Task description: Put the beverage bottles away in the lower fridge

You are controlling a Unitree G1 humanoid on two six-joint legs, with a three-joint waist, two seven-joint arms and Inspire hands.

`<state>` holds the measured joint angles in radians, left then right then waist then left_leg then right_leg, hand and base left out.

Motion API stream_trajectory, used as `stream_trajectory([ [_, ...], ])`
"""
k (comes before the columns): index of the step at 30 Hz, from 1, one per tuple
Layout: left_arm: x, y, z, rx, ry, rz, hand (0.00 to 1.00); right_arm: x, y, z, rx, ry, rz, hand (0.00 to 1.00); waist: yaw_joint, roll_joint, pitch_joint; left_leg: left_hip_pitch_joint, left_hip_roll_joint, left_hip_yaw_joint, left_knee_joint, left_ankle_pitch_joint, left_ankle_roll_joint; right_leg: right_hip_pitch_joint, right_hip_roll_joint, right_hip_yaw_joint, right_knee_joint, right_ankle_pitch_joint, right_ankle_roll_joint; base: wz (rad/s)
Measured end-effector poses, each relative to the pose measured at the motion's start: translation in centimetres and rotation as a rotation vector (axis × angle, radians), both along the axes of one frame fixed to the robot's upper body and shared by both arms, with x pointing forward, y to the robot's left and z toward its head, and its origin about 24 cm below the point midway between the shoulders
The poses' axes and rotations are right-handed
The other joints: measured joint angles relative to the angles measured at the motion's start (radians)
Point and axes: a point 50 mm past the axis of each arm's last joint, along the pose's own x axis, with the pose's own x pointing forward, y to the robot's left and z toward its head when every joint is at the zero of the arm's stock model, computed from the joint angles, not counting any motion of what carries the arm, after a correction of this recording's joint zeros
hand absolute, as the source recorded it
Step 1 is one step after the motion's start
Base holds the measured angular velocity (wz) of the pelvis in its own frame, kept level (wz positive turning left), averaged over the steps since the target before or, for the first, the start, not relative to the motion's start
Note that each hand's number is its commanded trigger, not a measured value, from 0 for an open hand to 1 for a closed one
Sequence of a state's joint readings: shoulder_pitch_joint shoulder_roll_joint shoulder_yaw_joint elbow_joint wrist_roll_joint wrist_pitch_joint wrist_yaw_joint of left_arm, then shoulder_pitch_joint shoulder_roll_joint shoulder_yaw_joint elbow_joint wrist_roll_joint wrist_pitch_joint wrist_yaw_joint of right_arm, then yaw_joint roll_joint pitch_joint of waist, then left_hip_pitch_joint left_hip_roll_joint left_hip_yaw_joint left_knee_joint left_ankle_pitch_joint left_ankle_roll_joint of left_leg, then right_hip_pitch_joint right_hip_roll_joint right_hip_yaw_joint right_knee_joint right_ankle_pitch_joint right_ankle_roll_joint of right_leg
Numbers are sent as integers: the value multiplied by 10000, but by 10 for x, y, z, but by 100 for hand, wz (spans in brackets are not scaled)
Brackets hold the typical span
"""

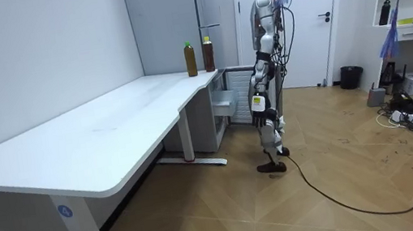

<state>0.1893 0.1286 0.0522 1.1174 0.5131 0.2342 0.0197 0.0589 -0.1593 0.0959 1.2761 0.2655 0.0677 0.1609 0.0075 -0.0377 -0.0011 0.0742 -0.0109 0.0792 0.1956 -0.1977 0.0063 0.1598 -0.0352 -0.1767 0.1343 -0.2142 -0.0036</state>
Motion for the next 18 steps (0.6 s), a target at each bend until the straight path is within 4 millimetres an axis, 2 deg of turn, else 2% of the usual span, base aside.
stream_trajectory([
  [3, -2, 2, 1, 254, -130, 283, 0, -1, 0, 0, -9, 35, -21, 0, 1, 1, -3, 6, 1, -3, 18, 0, 0, 6, -1, -7, 5, 0, -1, 0],
  [9, -3, 8, 2, 705, -676, 1969, 0, -2, 0, 0, -33, 121, -87, 0, 10, -9, -4, 52, 7, -3, 9, 0, 0, 23, -4, -6, -3, -14, -8, 0],
  [18, -8, 14, 4, 1106, -1867, 6546, 0, -4, -1, 0, -26, 249, -283, 0, 96, 65, -16, 78, -2, -25, 5, -7, 3, 114, 2, -84, -6, -12, -7, 1],
])
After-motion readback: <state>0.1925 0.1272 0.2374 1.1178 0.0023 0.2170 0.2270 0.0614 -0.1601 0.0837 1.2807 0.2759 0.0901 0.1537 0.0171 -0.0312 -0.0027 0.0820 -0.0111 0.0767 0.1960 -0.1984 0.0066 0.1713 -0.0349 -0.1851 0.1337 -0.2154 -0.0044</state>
